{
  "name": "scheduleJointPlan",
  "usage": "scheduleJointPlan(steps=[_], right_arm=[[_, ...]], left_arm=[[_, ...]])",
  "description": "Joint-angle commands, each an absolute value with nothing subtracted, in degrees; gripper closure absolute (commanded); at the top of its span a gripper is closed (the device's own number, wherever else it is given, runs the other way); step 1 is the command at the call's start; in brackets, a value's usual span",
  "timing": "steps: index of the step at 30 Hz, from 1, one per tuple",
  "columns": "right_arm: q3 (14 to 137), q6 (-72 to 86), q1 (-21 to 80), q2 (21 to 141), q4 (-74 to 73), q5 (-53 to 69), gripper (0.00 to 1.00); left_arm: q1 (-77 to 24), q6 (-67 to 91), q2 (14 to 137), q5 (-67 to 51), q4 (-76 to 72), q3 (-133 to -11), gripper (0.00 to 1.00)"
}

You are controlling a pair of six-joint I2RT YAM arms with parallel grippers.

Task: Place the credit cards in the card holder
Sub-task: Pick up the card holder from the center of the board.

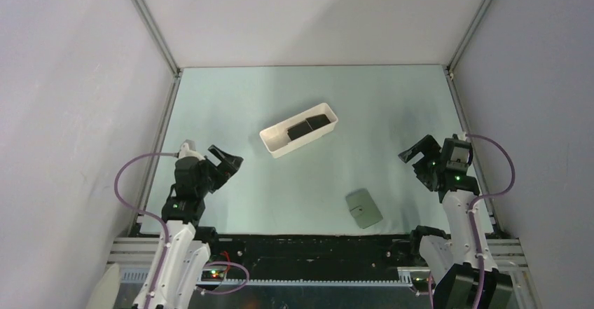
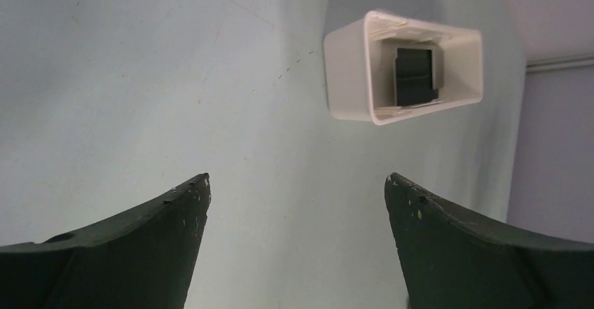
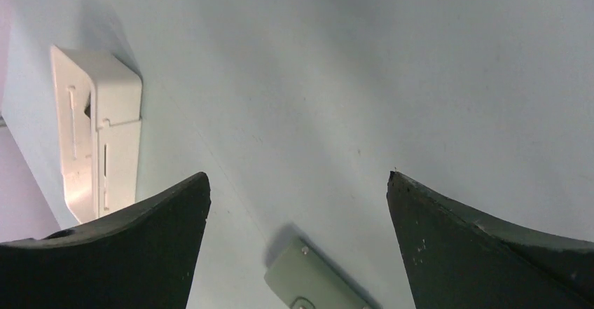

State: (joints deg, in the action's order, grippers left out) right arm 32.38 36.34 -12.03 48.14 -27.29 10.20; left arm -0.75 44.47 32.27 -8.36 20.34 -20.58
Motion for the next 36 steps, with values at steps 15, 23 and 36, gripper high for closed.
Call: scheduleJointPlan(steps=[15, 23, 36], right_arm=[[35.0, 33.5, -2.6, 66.1, -32.3, 27.4, 0.04], [35.4, 31.1, 3.1, 74.8, -34.8, 30.1, 0.22], [34.9, 27.6, 5.1, 82.3, -35.8, 36.4, 0.38]], left_arm=[[-30.2, 55.9, 52.1, -10.8, 14.2, -31.4, 0.02], [-49.0, 66.2, 79.9, -16.2, 0.0, -43.2, 0.10], [-57.3, 72.2, 105.1, -19.4, -4.8, -54.3, 0.28]])
